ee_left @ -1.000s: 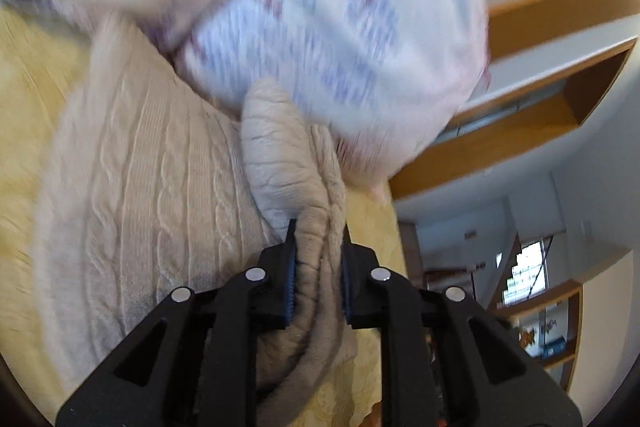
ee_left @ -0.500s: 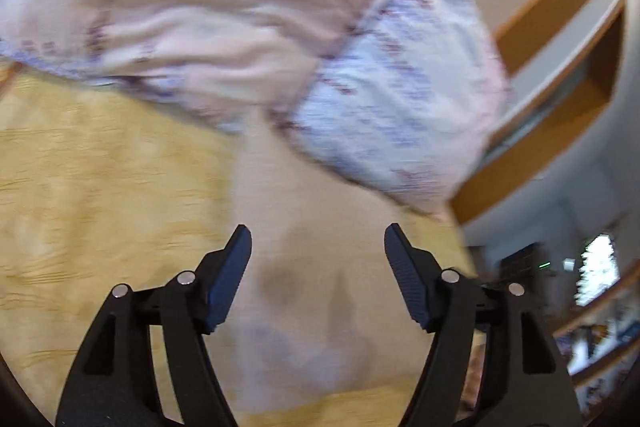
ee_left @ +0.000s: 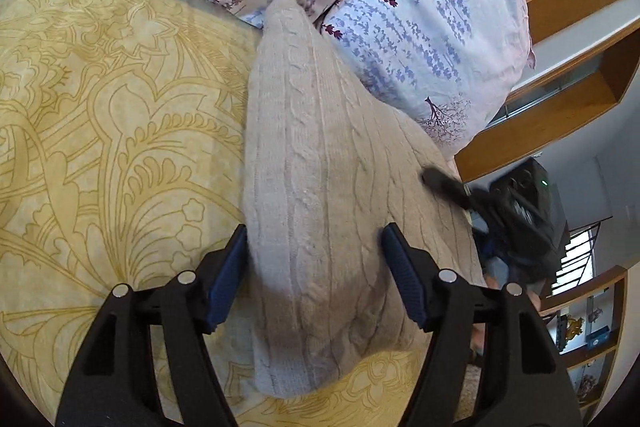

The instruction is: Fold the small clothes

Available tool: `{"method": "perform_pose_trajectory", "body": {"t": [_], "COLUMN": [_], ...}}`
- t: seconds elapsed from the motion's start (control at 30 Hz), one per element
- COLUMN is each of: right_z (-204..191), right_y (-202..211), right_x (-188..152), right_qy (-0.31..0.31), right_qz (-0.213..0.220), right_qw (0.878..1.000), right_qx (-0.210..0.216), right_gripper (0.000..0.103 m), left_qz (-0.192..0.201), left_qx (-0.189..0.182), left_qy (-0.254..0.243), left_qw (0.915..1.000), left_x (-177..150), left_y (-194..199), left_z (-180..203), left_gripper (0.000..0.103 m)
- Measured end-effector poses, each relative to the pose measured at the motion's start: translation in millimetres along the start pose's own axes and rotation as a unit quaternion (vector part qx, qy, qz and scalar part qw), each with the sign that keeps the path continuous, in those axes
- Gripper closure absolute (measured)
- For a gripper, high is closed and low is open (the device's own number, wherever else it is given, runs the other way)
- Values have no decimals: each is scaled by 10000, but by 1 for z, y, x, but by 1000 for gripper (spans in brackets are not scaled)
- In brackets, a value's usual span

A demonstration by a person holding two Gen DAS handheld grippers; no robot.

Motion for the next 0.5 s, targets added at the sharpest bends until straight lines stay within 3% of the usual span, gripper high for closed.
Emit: {"method": "perform_pose_trajectory", "body": {"t": [0.07, 0.17, 0.23, 0.3, 0.37, 0.43, 0.5], "right_z": [2, -26, -57, -86, -103, -109, -102], "right_y": [-1, 7, 16, 26, 35, 45, 57], "right_x": [6, -1, -13, -28, -36, -37, -30], "right_qy": [-23, 1115, 2211, 3160, 3671, 3887, 3901], "right_qz": [138, 565, 961, 1332, 1603, 1791, 1877], "right_qw": [9999, 9890, 9620, 9243, 8952, 8771, 8680], "right_qx": [-103, -791, -1286, -1674, -1954, -2181, -2431], "right_gripper": [82, 85, 85, 86, 86, 86, 86], "left_qz": [-22, -20, 49, 49, 68, 89, 95], "left_qx": [-71, -152, -136, -136, -158, -187, -229], "left_qy": [86, 240, 292, 335, 315, 239, 152], "left_qw": [9999, 9996, 9995, 9993, 9994, 9995, 9996], "left_x": [0, 0, 1, 1, 0, -1, -3], "left_y": [3, 10, 14, 17, 19, 21, 23], "left_z": [-3, -8, -12, -14, -13, -9, -3], "left_gripper": [35, 32, 31, 31, 31, 31, 31]}}
Point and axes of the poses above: each gripper's, at about its wrist camera, not at the fingertips, and y roughly against the way its jaws point, z to its right, x to its top, the point moved 6 cm from there along -y, roughly the way its jaws point, and after that the axes turned 1 degree about z, right-handed, at the moved point
